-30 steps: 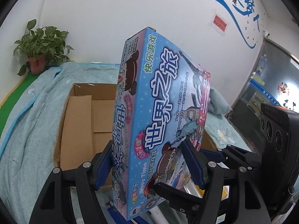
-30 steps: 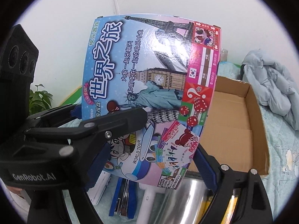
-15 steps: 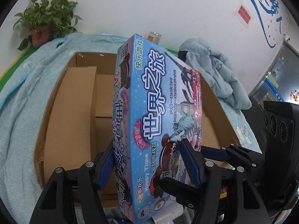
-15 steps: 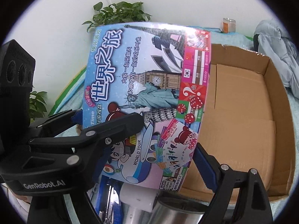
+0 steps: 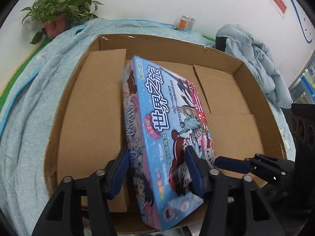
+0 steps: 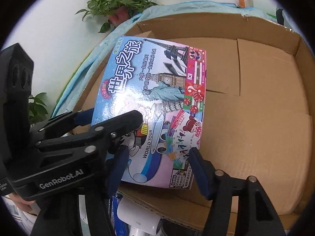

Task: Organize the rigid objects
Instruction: 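Lower the toy box flat into the cardboard box and open both grippers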

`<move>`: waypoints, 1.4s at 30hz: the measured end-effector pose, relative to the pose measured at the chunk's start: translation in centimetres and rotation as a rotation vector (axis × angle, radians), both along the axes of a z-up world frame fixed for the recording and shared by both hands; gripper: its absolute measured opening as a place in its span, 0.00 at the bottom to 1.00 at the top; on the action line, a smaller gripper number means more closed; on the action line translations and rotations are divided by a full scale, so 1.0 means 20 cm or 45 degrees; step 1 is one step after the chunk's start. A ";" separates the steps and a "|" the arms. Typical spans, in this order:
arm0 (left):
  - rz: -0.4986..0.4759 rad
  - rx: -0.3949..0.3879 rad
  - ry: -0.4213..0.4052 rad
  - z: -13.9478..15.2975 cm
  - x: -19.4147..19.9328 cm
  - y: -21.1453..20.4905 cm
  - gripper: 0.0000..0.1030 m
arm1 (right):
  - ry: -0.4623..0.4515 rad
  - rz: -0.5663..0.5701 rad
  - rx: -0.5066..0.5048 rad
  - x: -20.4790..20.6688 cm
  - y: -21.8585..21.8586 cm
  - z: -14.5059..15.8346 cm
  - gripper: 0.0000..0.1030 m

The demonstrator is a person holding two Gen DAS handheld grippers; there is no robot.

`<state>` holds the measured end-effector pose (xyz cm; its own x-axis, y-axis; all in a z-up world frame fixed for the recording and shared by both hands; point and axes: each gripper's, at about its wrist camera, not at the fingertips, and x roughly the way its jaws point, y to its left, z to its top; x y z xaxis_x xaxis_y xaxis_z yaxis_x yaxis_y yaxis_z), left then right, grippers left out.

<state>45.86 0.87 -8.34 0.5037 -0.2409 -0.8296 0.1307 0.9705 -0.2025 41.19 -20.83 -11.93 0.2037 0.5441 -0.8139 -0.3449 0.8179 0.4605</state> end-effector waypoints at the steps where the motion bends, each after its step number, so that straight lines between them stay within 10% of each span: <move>1: -0.011 -0.010 -0.008 0.01 0.00 0.01 0.50 | 0.009 -0.004 -0.001 0.00 0.00 0.00 0.61; 17: 0.043 0.056 -0.384 0.35 -0.38 0.14 0.67 | 0.208 -0.040 0.034 0.17 -0.05 -0.18 0.52; 23: 0.118 0.071 -0.601 0.46 -0.59 0.19 0.99 | 0.080 -0.026 -0.051 0.09 -0.03 -0.11 0.53; 26: 0.183 0.123 -0.721 0.51 -0.73 0.20 0.99 | -0.149 -0.067 -0.109 -0.07 -0.07 0.05 0.86; 30: 0.201 0.155 -0.741 0.52 -0.88 0.19 0.99 | -0.390 -0.212 -0.165 -0.36 -0.21 0.21 0.92; 31: 0.198 0.157 -0.739 0.51 -0.92 0.18 0.92 | -0.435 -0.267 -0.166 -0.45 -0.26 0.23 0.92; 34: 0.077 0.141 -0.591 0.45 -0.98 0.11 0.02 | -0.465 -0.299 -0.108 -0.60 -0.33 0.24 0.87; 36: 0.062 0.127 -0.586 0.43 -1.03 0.08 0.02 | -0.519 -0.310 -0.174 -0.72 -0.34 0.24 0.27; 37: 0.052 0.122 -0.618 0.43 -1.08 0.06 0.03 | -0.532 -0.326 -0.212 -0.75 -0.35 0.24 0.22; 39: 0.044 0.145 -0.633 0.44 -1.17 0.02 0.52 | -0.567 -0.382 -0.220 -0.83 -0.38 0.26 0.28; 40: 0.063 0.164 -0.639 0.45 -1.22 0.00 1.00 | -0.580 -0.402 -0.206 -0.85 -0.41 0.27 0.38; 42: 0.114 0.149 -0.740 0.47 -1.32 -0.02 0.99 | -0.614 -0.457 -0.193 -0.91 -0.45 0.30 0.99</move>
<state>19.49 0.56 1.02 0.8971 -0.1004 -0.4304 0.1050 0.9944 -0.0132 23.01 -29.88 -5.97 0.7166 0.2585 -0.6478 -0.1759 0.9657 0.1907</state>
